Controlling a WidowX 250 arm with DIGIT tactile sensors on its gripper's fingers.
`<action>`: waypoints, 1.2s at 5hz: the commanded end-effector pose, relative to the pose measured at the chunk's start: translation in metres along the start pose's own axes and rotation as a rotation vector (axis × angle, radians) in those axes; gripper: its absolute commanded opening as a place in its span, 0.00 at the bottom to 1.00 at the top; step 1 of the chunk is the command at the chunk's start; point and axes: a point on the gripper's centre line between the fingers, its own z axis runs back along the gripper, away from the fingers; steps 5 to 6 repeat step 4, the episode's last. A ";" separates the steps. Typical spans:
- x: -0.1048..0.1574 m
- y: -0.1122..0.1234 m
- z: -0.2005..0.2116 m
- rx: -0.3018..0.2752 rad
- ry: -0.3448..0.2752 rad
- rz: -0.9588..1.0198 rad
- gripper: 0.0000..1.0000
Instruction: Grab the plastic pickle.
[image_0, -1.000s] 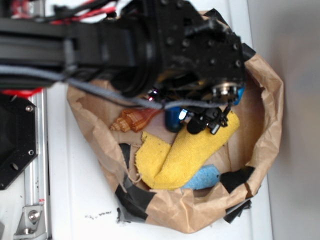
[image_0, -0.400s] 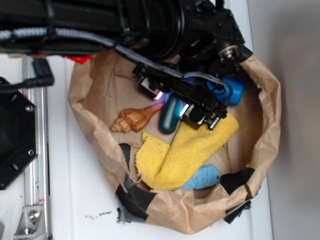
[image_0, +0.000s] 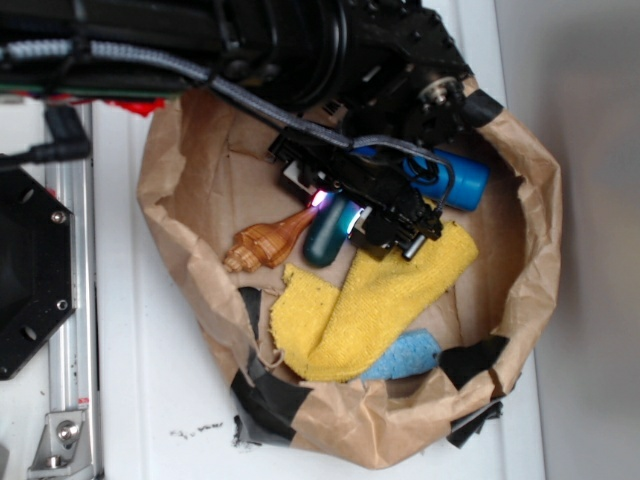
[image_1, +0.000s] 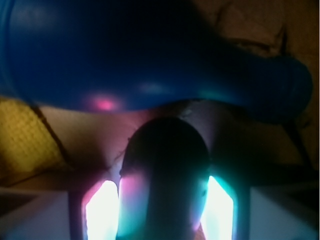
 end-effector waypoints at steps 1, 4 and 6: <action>-0.022 -0.005 0.074 0.004 -0.212 -0.353 0.00; -0.039 -0.008 0.125 0.104 -0.237 -0.520 0.00; -0.039 -0.008 0.125 0.104 -0.237 -0.520 0.00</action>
